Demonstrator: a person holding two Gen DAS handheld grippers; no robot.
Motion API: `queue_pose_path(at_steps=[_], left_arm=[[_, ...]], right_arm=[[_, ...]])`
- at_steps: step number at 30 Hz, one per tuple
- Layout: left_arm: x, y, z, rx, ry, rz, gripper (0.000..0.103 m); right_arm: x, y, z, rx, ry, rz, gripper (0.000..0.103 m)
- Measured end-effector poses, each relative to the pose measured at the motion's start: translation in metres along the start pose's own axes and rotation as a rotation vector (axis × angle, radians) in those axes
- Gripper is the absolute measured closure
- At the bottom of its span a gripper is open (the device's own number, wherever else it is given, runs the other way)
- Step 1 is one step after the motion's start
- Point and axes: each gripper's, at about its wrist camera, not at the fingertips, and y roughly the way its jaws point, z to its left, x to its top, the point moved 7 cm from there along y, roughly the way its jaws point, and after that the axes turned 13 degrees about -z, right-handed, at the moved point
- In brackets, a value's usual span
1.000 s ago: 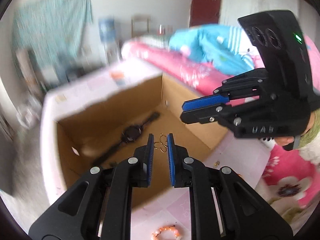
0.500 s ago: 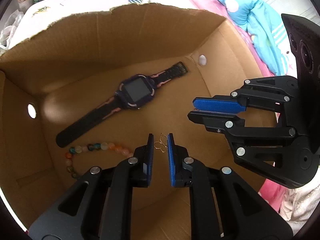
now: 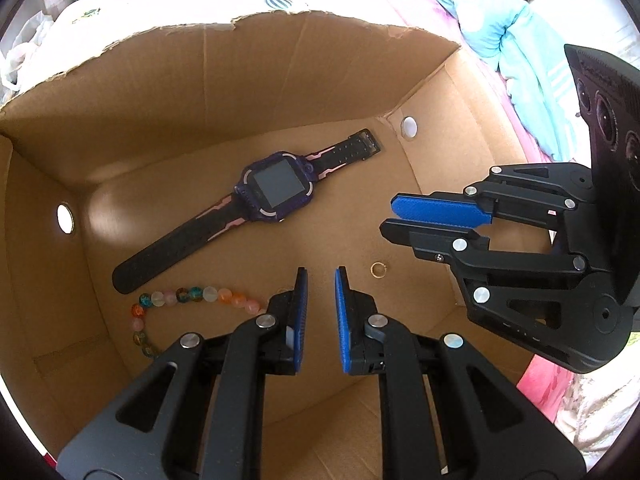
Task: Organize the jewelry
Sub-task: 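Carry both gold charms into the cardboard box and open both tools, then move both tools out of the box toward the remaining charms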
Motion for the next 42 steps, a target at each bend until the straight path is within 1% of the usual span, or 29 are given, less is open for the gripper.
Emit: queue_pose_path(at_steps=[4, 7, 8, 9, 11, 12, 14, 15, 16, 17, 18, 20, 23, 24, 26, 28, 30, 33, 35, 39, 42], left_arm=[[0.000, -0.006, 0.002, -0.001, 0.002, -0.025, 0.090], [0.004, -0.022, -0.002, 0.020, 0.044, -0.109, 0.090], [0.006, -0.030, -0.004, 0.036, 0.066, -0.149, 0.090], [0.007, -0.041, -0.006, 0.037, 0.078, -0.184, 0.090], [0.006, -0.063, -0.012, 0.025, 0.082, -0.247, 0.090], [0.005, -0.075, -0.015, 0.020, 0.090, -0.278, 0.088], [-0.002, -0.103, -0.021, 0.040, 0.121, -0.358, 0.079], [-0.008, -0.118, -0.025, 0.050, 0.148, -0.399, 0.074], [-0.016, -0.135, -0.030, 0.061, 0.181, -0.450, 0.071], [-0.023, -0.144, -0.033, 0.074, 0.198, -0.477, 0.064], [-0.031, -0.153, -0.035, 0.088, 0.210, -0.501, 0.061], [-0.055, -0.172, -0.040, 0.095, 0.217, -0.543, 0.051], [-0.086, -0.186, -0.043, 0.098, 0.189, -0.572, 0.041], [-0.095, -0.189, -0.045, 0.102, 0.184, -0.582, 0.039], [-0.115, -0.196, -0.048, 0.123, 0.176, -0.609, 0.034], [-0.131, -0.197, -0.049, 0.145, 0.168, -0.628, 0.032], [-0.148, -0.195, -0.053, 0.154, 0.159, -0.640, 0.030], [-0.165, -0.185, -0.058, 0.144, 0.160, -0.627, 0.030], [-0.173, -0.174, -0.063, 0.147, 0.191, -0.604, 0.030], [-0.180, -0.151, -0.071, 0.192, 0.269, -0.569, 0.030], [-0.181, -0.136, -0.072, 0.205, 0.283, -0.550, 0.030]], right_arm=[[0.001, -0.003, -0.003, -0.009, 0.015, -0.019, 0.089], [0.005, -0.015, -0.004, -0.026, 0.012, -0.077, 0.089], [0.006, -0.023, -0.003, -0.029, 0.007, -0.103, 0.089], [0.008, -0.030, -0.003, -0.030, 0.007, -0.126, 0.089], [0.011, -0.051, -0.001, -0.031, 0.026, -0.195, 0.081], [0.011, -0.067, 0.000, -0.031, 0.043, -0.252, 0.074], [0.010, -0.093, 0.005, -0.031, 0.063, -0.336, 0.065], [0.007, -0.110, 0.009, -0.032, 0.078, -0.392, 0.060], [0.004, -0.123, 0.012, -0.030, 0.090, -0.434, 0.058], [-0.003, -0.138, 0.017, -0.031, 0.109, -0.486, 0.057], [-0.008, -0.147, 0.020, -0.032, 0.120, -0.515, 0.055], [-0.025, -0.168, 0.029, -0.025, 0.155, -0.587, 0.051], [-0.050, -0.182, 0.040, 0.000, 0.203, -0.642, 0.049], [-0.061, -0.185, 0.046, 0.010, 0.222, -0.657, 0.049], [-0.080, -0.191, 0.051, 0.015, 0.245, -0.671, 0.048], [-0.102, -0.192, 0.056, 0.015, 0.270, -0.678, 0.045], [-0.120, -0.187, 0.058, -0.003, 0.287, -0.673, 0.045], [-0.146, -0.180, 0.060, -0.056, 0.297, -0.657, 0.045], [-0.165, -0.170, 0.062, -0.050, 0.327, -0.629, 0.045], [-0.194, -0.148, 0.064, -0.067, 0.365, -0.553, 0.045], [-0.209, -0.131, 0.063, -0.090, 0.384, -0.505, 0.045]])
